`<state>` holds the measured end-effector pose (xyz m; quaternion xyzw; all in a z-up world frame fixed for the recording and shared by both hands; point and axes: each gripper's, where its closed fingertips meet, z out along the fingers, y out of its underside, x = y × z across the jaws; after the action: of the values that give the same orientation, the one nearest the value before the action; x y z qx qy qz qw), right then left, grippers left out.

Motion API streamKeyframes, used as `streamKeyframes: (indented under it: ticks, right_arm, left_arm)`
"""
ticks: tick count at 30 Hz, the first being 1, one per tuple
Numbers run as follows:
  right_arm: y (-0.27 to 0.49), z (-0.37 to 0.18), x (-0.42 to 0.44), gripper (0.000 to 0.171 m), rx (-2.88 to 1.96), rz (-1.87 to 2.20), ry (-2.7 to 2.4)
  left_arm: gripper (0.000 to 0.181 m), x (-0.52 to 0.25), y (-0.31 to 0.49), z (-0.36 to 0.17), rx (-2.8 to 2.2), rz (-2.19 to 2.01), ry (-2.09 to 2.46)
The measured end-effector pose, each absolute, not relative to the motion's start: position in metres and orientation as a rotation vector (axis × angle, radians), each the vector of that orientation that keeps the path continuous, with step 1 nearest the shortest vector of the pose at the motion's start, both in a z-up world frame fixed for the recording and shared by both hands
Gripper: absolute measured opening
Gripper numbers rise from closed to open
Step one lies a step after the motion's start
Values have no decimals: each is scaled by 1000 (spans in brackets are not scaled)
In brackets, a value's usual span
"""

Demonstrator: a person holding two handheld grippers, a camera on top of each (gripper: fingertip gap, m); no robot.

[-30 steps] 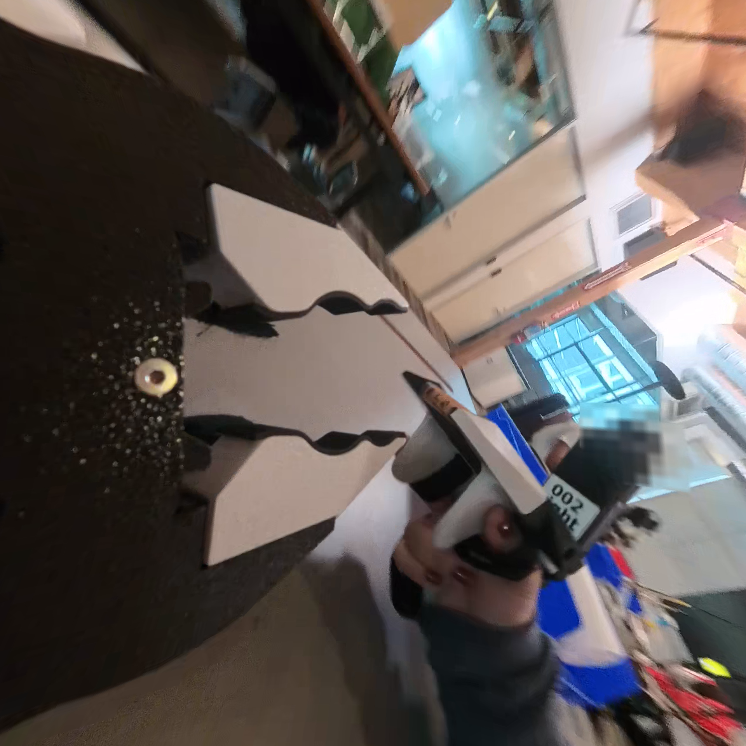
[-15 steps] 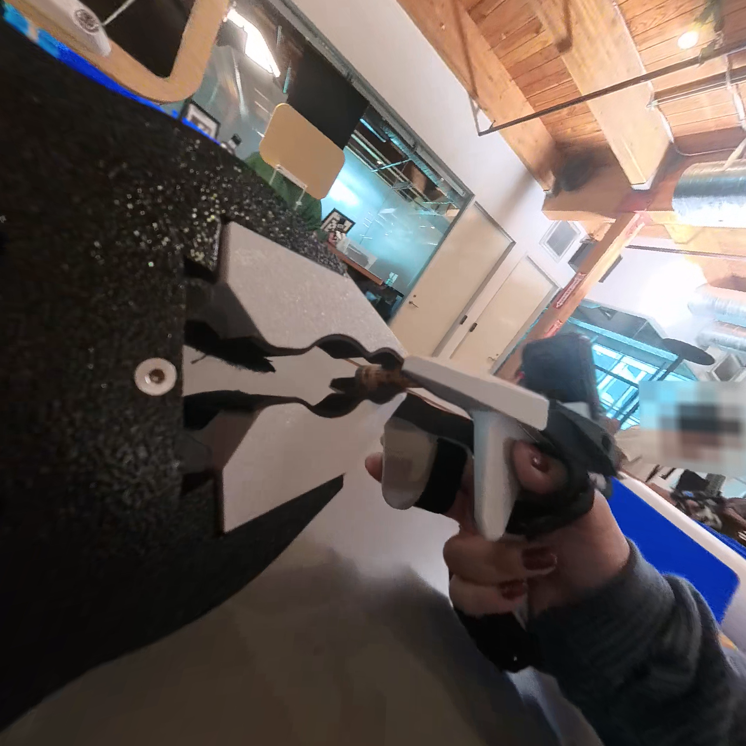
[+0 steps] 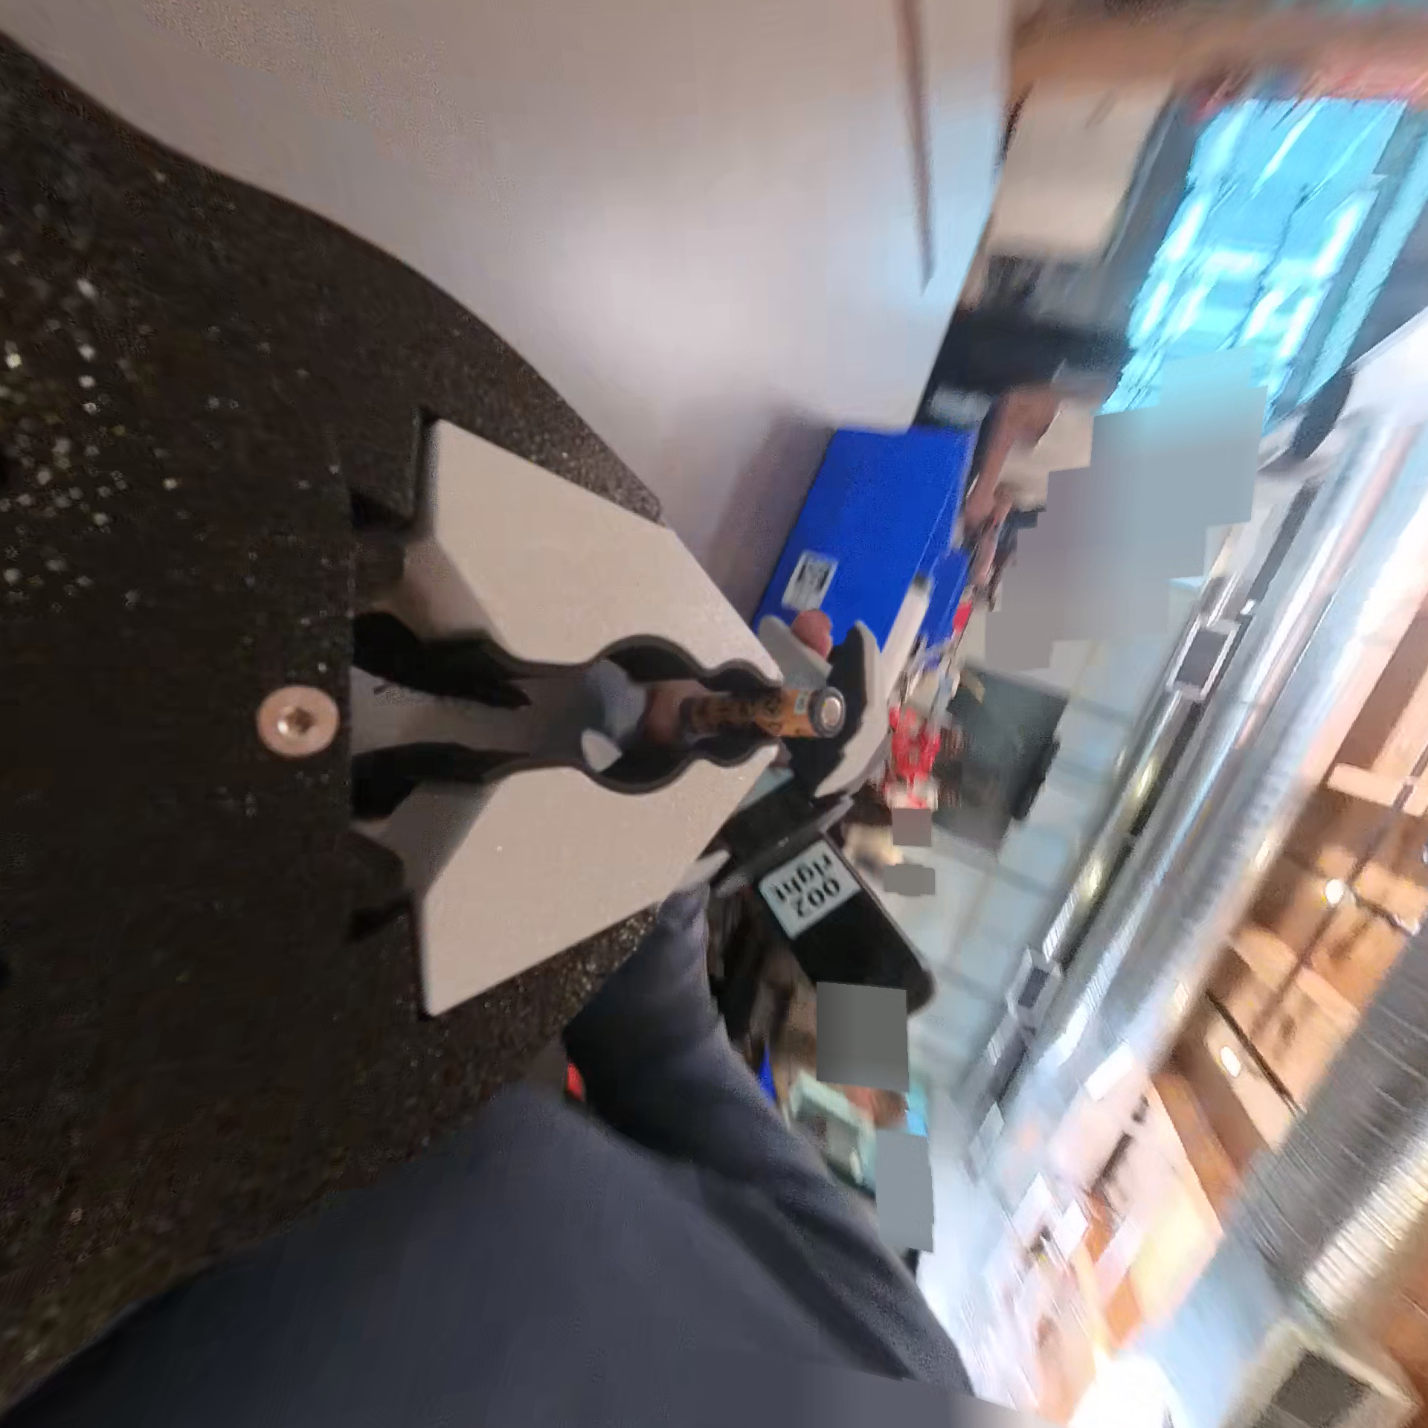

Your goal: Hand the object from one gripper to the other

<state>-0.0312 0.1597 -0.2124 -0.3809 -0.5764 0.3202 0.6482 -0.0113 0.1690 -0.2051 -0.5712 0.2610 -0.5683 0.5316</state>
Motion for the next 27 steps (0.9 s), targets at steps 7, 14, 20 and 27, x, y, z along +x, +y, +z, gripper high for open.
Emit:
streamKeyframes:
  ticks: [7, 14, 20, 27]
  right_arm:
    - [134, -223, -39, 77, -759, 681, -1447]
    - [124, -223, -36, 52, -762, 769, -1493]
    - [133, -222, -34, 46, -897, 910, -1475]
    - [173, -206, -23, 46, -1254, 1358, -1150]
  left_arm:
    - [8, 2, 136, -219, -1527, -1934, 716]
    - [8, 7, 119, -224, -1566, -2003, 815]
    - [14, 5, 133, -220, -1545, -1927, 722]
    - [35, -33, 186, -204, -1339, -1018, 614]
